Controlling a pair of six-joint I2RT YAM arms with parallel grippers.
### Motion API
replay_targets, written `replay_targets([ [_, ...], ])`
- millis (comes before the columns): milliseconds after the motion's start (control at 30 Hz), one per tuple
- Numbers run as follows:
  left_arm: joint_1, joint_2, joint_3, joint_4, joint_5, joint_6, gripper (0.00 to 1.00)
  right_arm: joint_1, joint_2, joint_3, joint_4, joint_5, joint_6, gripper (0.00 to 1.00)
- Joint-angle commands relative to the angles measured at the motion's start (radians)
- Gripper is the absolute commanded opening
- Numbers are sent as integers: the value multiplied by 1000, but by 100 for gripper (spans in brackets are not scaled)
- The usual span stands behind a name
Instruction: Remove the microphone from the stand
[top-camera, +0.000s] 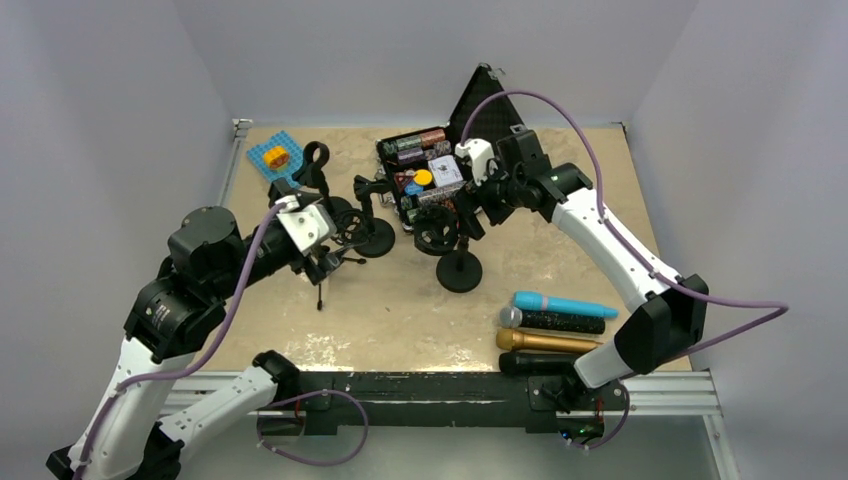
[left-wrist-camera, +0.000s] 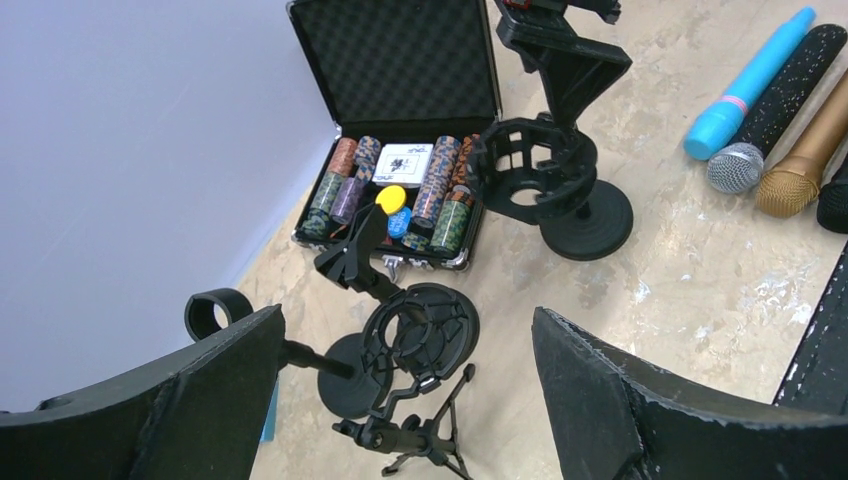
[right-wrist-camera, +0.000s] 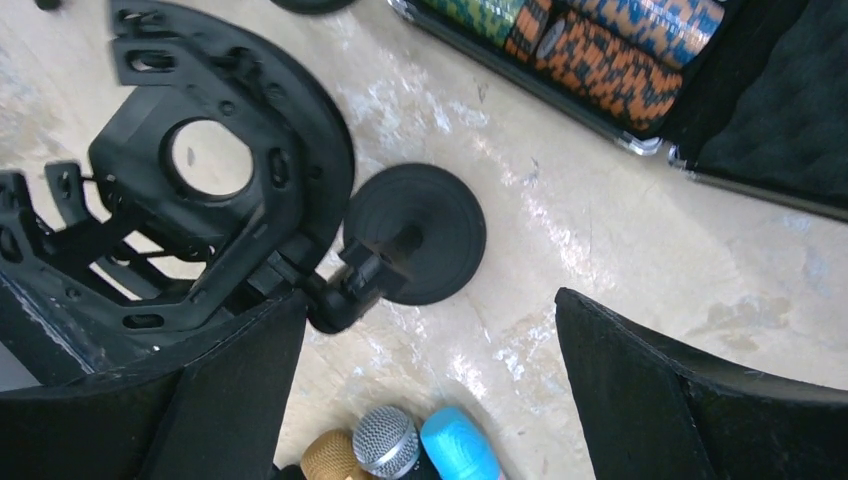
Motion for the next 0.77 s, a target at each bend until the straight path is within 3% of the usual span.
replay_targets([
  [0,23,-11,-33,22,6,8,97,4,22,-56,-11,53,-16,99],
  [200,53,-42,-89,16,-26,-15,97,2,0,-65,-4,64,0,98],
  [467,115,-90,-157,58,-173,-197,98,-10,-120,209,-17,192,68,99],
  [733,133,-88,-217,136,-122,-272,97,-11,-236,328,-59,220,83,99],
])
